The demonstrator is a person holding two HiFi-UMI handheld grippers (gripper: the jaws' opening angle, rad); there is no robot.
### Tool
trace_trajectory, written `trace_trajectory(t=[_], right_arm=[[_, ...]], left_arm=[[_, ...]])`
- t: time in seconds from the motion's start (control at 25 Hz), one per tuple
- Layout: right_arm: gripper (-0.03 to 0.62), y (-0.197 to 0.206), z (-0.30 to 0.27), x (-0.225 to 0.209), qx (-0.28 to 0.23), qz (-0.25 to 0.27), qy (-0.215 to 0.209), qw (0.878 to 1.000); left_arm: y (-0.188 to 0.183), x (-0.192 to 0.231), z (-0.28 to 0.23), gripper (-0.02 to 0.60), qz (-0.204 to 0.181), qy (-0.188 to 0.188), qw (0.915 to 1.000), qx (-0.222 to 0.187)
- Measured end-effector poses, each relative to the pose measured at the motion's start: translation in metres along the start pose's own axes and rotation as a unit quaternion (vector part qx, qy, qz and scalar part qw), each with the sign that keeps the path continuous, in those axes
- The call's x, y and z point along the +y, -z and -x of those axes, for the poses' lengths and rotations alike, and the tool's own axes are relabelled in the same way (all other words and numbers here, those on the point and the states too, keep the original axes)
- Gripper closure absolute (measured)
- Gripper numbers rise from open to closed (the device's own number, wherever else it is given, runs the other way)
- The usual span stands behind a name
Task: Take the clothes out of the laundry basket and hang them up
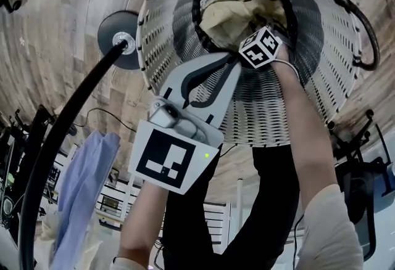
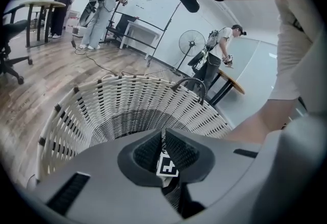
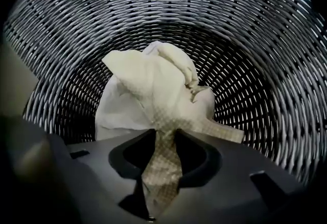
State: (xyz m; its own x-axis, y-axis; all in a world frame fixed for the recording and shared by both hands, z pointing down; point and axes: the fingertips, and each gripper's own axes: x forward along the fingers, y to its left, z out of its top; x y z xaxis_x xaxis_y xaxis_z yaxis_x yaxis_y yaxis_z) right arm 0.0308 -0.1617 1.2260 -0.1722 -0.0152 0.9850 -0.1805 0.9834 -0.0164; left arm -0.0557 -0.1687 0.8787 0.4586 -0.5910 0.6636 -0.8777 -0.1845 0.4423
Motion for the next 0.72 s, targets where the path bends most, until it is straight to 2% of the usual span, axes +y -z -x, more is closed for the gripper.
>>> trace_trajectory(t=[0.12,0.24,0.72], right_arm=[[0.482,0.002,0.004,-0.001,0.002,0.005,0.005,1.000],[0.549,0.000,0.013,-0.002,-0.005,0.002,0.017,1.000],[0.562,0.006,0.071,0.006,-0.012,-0.013,0.014,1.000]], left_arm=[[0.000,-0.002,0.001,0.543,0.004,0.003,1.0000,-0.003],[0.001,-0.002,0.003,0.543,0.008,-0.001,1.0000,-0.003],[-0.008,-0.012,0.015,0.543,0.031,-0.014,0.9994,-0.010]])
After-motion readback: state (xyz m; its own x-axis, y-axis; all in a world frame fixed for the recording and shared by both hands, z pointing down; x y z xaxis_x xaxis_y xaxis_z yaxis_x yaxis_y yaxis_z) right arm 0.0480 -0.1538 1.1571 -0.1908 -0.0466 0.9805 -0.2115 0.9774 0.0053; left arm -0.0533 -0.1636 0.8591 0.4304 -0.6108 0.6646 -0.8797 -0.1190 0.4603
